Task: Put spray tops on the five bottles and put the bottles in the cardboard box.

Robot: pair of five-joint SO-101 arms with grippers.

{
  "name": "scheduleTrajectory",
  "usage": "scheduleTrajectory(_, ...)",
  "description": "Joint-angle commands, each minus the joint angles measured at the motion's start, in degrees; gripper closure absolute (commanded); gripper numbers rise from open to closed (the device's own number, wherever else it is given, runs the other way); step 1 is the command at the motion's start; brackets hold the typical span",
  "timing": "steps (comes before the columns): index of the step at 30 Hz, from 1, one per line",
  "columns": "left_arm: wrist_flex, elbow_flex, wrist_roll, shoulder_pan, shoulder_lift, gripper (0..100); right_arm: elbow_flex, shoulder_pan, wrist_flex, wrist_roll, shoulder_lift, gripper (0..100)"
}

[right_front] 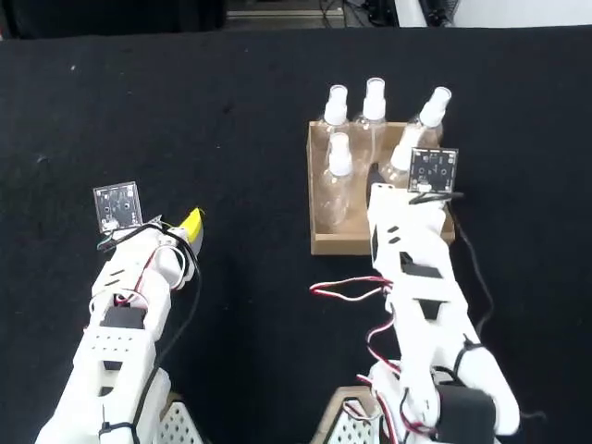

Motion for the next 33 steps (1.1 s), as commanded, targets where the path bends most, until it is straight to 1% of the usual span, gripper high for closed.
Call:
scheduleTrajectory(1, -1.1, -0.5, 0.6, -0.7, -0.8, 79, -2.9, 1.0, -2.3, -0.3, 0.7, 98.7)
scheduleTrajectory(6, -1.1, -0.6, 0.6, -0.7, -0.8, 79, -2.8, 1.0, -1.8, -0.3, 1.0, 98.2)
scheduleTrajectory(12, -1.1, -0.6, 0.6, -0.7, -0.8, 79, -2.3, 1.0, -1.8, -0.3, 0.9, 86.1)
scheduleTrajectory(24, -1.1, -0.6, 0.6, -0.7, -0.8, 79, -1.5, 0.2, -1.8, -0.3, 0.7, 84.7)
scheduleTrajectory(29, -1.1, -0.6, 0.6, -0.7, -0.8, 79, -1.4, -1.4, -1.8, -0.3, 0.7, 75.5)
scheduleTrajectory(33, -1.1, -0.6, 0.6, -0.7, -0.8, 79, -1.4, -1.4, -1.8, -0.3, 0.7, 74.7)
